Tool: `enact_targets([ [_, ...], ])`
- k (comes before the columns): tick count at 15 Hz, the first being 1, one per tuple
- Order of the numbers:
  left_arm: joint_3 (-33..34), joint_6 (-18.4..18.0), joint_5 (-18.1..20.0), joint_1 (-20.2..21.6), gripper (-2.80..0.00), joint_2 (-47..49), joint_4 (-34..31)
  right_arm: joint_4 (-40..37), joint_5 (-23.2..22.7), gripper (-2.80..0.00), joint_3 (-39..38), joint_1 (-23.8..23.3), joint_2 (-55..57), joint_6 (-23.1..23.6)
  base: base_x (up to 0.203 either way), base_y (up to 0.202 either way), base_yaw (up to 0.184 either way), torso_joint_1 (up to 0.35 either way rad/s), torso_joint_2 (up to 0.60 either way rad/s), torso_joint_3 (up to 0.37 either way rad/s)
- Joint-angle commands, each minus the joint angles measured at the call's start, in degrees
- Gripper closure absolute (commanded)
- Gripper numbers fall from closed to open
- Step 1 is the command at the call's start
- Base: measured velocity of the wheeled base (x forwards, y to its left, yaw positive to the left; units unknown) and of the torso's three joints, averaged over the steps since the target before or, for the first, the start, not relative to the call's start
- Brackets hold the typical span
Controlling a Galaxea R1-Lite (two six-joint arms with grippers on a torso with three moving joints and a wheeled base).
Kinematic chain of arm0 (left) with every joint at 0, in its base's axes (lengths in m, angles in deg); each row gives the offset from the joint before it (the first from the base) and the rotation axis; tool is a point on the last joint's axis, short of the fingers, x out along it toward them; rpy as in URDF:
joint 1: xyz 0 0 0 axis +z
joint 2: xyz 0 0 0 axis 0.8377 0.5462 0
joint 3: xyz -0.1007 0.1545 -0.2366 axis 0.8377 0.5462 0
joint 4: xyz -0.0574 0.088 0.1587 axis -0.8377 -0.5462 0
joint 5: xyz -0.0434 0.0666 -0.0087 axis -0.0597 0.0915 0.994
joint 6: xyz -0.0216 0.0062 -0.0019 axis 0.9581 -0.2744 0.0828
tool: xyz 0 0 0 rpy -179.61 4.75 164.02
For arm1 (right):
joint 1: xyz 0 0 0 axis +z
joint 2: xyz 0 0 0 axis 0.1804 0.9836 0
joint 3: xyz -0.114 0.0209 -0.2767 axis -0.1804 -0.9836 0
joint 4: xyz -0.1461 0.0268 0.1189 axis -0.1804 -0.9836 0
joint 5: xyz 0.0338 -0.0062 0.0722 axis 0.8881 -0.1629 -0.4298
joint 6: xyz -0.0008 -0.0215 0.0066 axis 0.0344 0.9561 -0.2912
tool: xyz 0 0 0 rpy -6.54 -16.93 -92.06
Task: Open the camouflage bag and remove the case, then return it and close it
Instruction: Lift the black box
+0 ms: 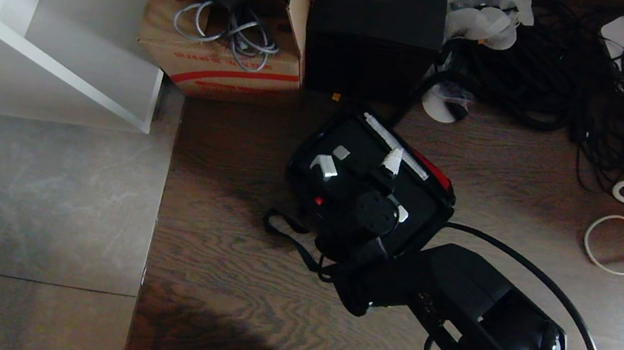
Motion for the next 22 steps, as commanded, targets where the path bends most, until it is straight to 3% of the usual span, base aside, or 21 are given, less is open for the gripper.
enact_targets([
  [1, -0.1, 0.0, 0.0, 0.0, 0.0, 0.0, 0.0, 0.2, 2.3, -2.8, 3.2, -1.1, 1.9, 1.3, 0.0, 0.0, 0.0, 0.0, 0.0, 0.0],
  [8, 0.0, 0.0, 0.0, 0.0, 0.0, 0.0, 0.0, 0.8, 6.4, -2.8, 4.8, -2.1, 5.2, 0.9, 0.0, 0.0, 0.0, 0.0, 0.0, 0.0],
  [12, -0.1, 0.0, 0.0, 0.0, 0.0, 0.0, 0.0, 1.3, 2.7, -2.8, 4.8, -2.1, 7.2, 1.4, 0.0, 0.0, 0.0, 0.0, 0.0, 0.0],
  [22, 0.0, 0.0, 0.0, 0.0, 0.0, 0.0, 0.0, 1.5, 2.7, -2.8, 5.6, -3.6, 11.1, 1.1, 0.0, 0.0, 0.0, 0.0, 0.0, 0.0],
])
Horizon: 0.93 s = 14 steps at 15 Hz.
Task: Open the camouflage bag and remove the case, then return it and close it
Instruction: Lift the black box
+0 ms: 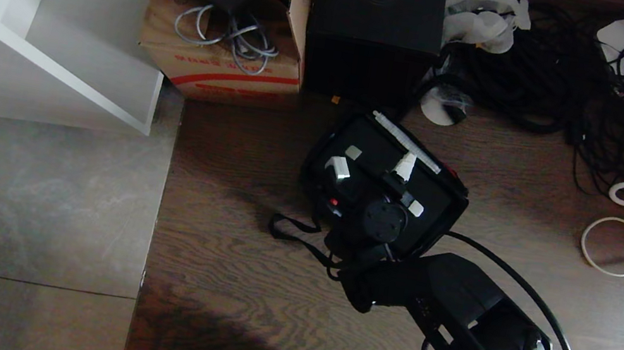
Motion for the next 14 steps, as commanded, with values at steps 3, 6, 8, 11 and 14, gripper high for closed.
enact_targets([
  [3, 0.0, 0.0, 0.0, 0.0, 0.0, 0.0, 0.0, 0.2, 0.9, -2.8, -0.3, 1.3, 2.6, 0.6, 0.0, 0.0, 0.0, 0.0, 0.0, 0.0],
  [6, 0.0, 0.0, 0.0, 0.0, 0.0, 0.0, 0.0, 1.4, 1.1, -2.8, -0.6, 2.3, 3.2, 0.5, 0.0, 0.0, 0.0, 0.0, 0.0, 0.0],
  [8, -0.1, 0.0, 0.0, 0.0, 0.0, 0.0, 0.0, 1.5, 1.1, -2.8, -0.9, 2.6, 3.3, 0.6, 0.0, 0.0, 0.0, 0.0, 0.0, 0.0],
  [11, 0.0, 0.0, 0.0, 0.0, 0.0, 0.0, 0.0, 1.5, 1.1, -2.8, -1.4, 2.9, 3.1, 0.0, 0.0, 0.0, 0.0, 0.0, 0.0, 0.0],
  [14, -0.1, 0.0, 0.0, 0.0, 0.0, 0.0, 0.0, 1.5, 0.9, -2.8, -5.3, 3.4, 2.3, -1.2, 0.0, 0.0, 0.0, 0.0, 0.0, 0.0],
])
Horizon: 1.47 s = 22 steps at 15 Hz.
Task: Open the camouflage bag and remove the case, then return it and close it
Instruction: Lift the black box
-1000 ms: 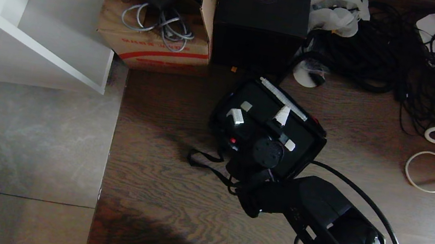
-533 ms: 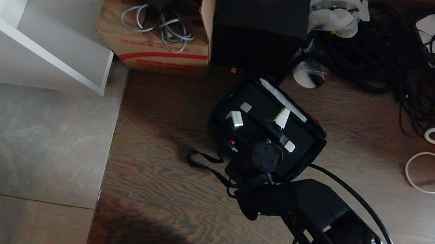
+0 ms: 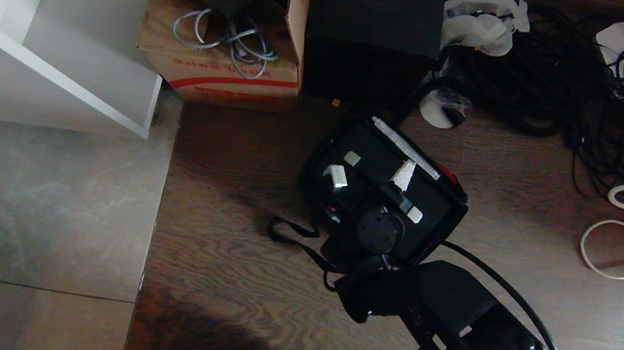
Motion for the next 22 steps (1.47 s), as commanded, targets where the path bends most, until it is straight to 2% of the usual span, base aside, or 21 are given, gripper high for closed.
enact_targets([
  [1, 0.0, 0.0, 0.0, 0.0, 0.0, 0.0, 0.0, 0.2, 0.0, -2.8, -4.7, 0.6, -0.4, -0.3, 0.0, 0.0, 0.0, 0.0, 0.0, 0.0],
  [7, 0.0, 0.0, 0.0, 0.0, 0.0, 0.0, 0.0, 0.2, -1.0, -2.8, -17.1, 3.1, -4.9, -3.4, 0.0, 0.0, 0.0, 0.0, 0.0, 0.0],
  [8, 0.0, 0.0, 0.0, 0.0, 0.0, 0.0, 0.0, 0.2, -1.0, 0.0, -17.7, 3.4, -5.0, -4.3, 0.0, 0.0, 0.0, 0.0, 0.0, 0.0],
  [14, 0.0, 0.0, 0.0, 0.0, 0.0, 0.0, 0.0, 0.2, -1.0, 0.0, -20.2, 5.4, -3.6, -7.6, 0.0, 0.0, 0.0, 0.0, 0.0, 0.0],
  [22, 0.0, 0.0, 0.0, 0.0, 0.0, 0.0, 0.0, 0.2, -0.7, 0.0, -23.7, 5.6, -7.9, -8.8, 0.0, 0.0, 0.0, 0.0, 0.0, 0.0],
])
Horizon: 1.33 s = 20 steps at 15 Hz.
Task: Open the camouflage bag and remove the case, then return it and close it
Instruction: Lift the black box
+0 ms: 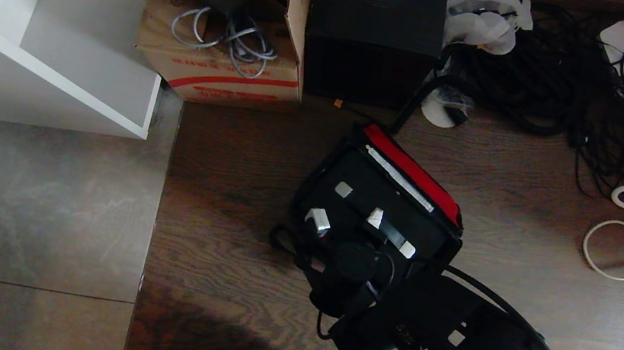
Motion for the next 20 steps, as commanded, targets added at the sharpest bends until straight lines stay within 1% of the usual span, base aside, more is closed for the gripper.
enact_targets([
  [1, 0.0, 0.1, 0.0, 0.0, 0.0, 0.0, 0.0, 1.1, 0.3, 0.0, -3.1, 0.3, -2.5, -0.3, 0.0, 0.0, 0.0, 0.0, 0.0, 0.0],
  [3, 0.0, 0.1, 0.0, 0.0, 0.0, 0.0, 0.0, 1.1, 0.1, 0.0, -6.2, 1.1, -5.3, -2.2, 0.0, 0.0, 0.0, 0.0, 0.0, 0.0],
  [6, 0.0, 0.1, 0.0, 0.0, 0.0, 0.0, 0.0, 0.8, 0.0, 0.0, -8.7, 1.2, -9.9, -2.8, 0.0, 0.0, 0.0, 0.0, 0.0, 0.0],
  [8, 0.0, 0.1, 0.0, 0.0, 0.0, 0.0, 0.0, -1.8, 0.1, 0.0, -7.0, 1.0, -12.3, -2.9, 0.0, 0.0, 0.0, 0.0, 0.0, 0.0],
  [12, 0.0, 0.1, 0.0, 0.0, 0.0, 0.0, 0.0, -3.9, 0.0, 0.0, -4.6, -1.0, -15.2, -3.0, 0.0, 0.0, 0.0, 0.0, 0.0, 0.0],
  [14, 0.0, 0.1, 0.0, 0.1, 0.0, 0.0, 0.0, -6.0, 0.0, 0.0, -1.9, -2.6, -16.3, -2.9, 0.0, 0.0, 0.0, 0.0, 0.0, 0.0],
  [15, 0.0, 0.1, 0.0, 0.0, 0.0, 0.0, 0.0, -8.4, 0.0, 0.0, 0.1, -3.5, -16.6, -2.8, 0.0, 0.0, 0.0, 0.0, 0.0, 0.0],
  [17, 0.0, 0.1, 0.0, 0.0, 0.0, 0.0, 0.0, -11.0, 0.0, 0.0, 2.9, -4.7, -16.8, -3.8, 0.0, 0.0, 0.0, 0.0, 0.0, 0.0],
  [20, 0.0, 0.1, 0.0, 0.0, 0.0, 0.0, 0.0, -11.5, 0.0, 0.0, 2.3, -4.7, -17.1, -4.8, 0.0, 0.0, 0.0, 0.0, 0.0, 0.0],
])
